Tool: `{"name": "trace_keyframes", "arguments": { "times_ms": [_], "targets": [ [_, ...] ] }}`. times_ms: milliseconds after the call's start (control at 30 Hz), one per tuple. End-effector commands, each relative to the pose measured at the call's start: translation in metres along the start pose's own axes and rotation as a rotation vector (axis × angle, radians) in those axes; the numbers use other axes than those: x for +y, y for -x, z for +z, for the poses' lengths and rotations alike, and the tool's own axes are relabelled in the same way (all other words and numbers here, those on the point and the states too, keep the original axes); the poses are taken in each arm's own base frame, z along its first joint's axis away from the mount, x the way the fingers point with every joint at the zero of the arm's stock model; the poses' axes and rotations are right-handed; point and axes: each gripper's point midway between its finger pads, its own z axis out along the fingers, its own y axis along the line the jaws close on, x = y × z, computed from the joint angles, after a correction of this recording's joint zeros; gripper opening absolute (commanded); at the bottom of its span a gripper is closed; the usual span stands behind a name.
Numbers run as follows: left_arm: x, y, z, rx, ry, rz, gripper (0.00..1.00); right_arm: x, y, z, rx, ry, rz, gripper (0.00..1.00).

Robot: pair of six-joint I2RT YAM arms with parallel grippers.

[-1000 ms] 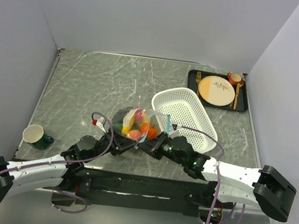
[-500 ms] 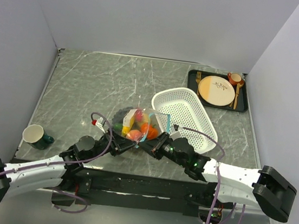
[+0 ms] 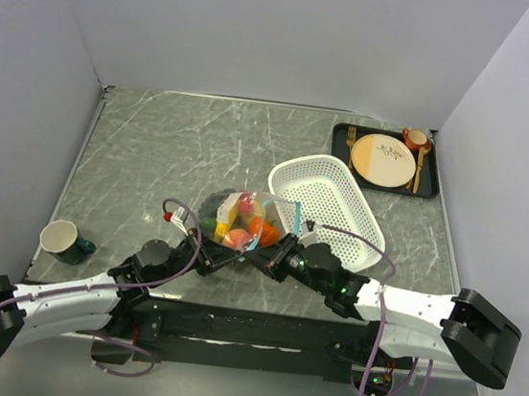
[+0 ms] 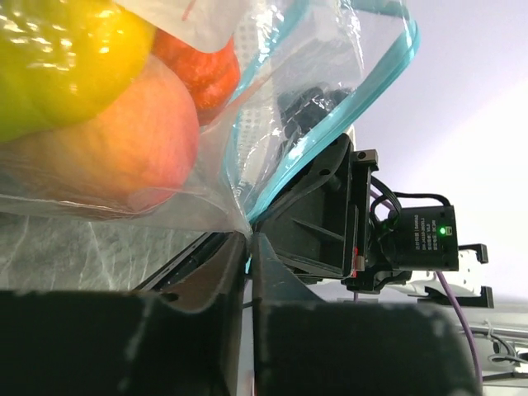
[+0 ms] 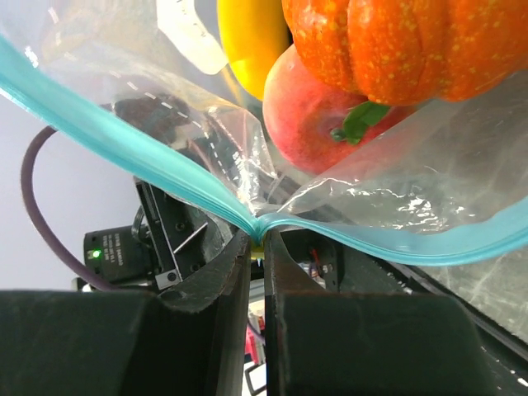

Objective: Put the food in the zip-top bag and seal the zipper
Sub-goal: Zip the zipper food storage bag at the center of the board.

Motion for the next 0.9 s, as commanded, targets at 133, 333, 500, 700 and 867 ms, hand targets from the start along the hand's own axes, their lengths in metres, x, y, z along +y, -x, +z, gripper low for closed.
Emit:
{"name": "trace_keyframes", "arguments": {
  "times_ms": [133,333,500,700,867],
  "targets": [
    [-0.006,-0.003,0.001,0.016,-0.034,0.007,0.01,0.025,-0.002,0.001,0.01,0.09,0.005,0.0],
    [-0.001,-0.004,-0.003,0.02,-0.016,0.024,0.01,0.026,0.003,-0.003,-0.019,0.068,-0.033,0.0],
    [0.006,-0.006,-0.011,0.026,0.004,0.046,0.01,0.025,0.02,-0.007,-0.107,0.0,-0.106,0.0],
    [0.008,-0.008,-0.016,0.032,-0.004,0.059,0.01,0.03,0.031,-0.01,-0.155,-0.042,-0.153,0.0],
    [0.004,-0.012,-0.015,0.059,-0.019,0.079,0.01,0.025,0.035,-0.011,-0.167,-0.064,-0.163,0.0]
  ]
}}
